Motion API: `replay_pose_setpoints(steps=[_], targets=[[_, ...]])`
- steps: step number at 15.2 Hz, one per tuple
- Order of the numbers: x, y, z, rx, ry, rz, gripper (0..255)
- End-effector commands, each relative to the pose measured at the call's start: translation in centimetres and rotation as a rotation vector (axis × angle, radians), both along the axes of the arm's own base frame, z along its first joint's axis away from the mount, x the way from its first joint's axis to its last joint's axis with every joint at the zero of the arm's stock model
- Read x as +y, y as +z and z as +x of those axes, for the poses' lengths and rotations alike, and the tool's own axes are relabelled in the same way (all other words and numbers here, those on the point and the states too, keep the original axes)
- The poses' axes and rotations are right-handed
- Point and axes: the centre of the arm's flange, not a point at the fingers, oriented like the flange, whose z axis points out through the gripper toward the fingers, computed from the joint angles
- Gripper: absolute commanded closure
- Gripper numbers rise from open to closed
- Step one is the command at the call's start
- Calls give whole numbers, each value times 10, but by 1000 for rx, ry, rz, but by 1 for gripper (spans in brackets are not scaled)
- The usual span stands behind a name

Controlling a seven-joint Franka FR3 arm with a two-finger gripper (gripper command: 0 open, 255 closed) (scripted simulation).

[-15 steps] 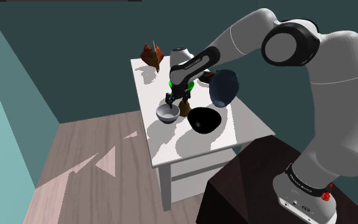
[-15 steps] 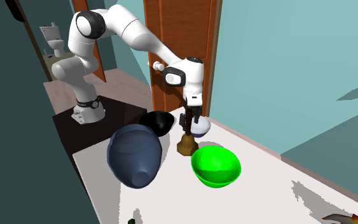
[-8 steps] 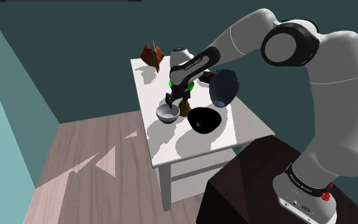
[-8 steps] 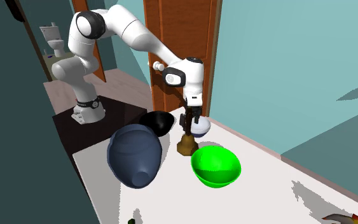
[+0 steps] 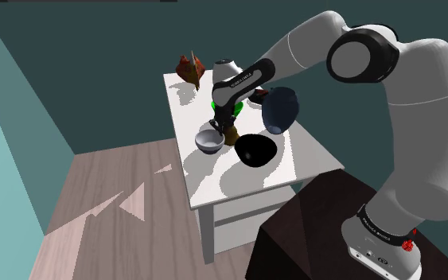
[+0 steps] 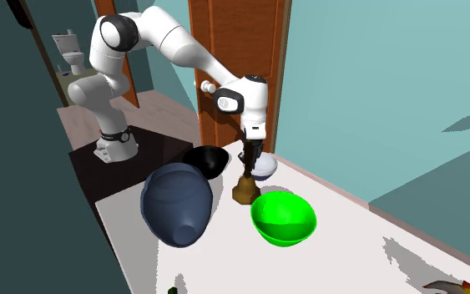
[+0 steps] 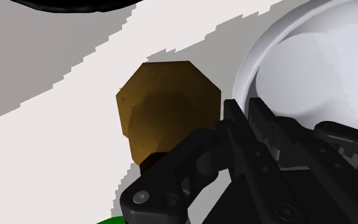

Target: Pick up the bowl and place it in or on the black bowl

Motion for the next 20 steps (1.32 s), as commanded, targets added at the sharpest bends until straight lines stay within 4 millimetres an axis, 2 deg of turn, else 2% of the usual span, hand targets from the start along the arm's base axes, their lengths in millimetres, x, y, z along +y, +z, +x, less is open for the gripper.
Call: replay_pose_setpoints(steps=[1,2,20], targets=[[0,-3,-1,5,0,0,255],[0,-3,-2,5,0,0,255],[0,92,-2,5,0,0,255]])
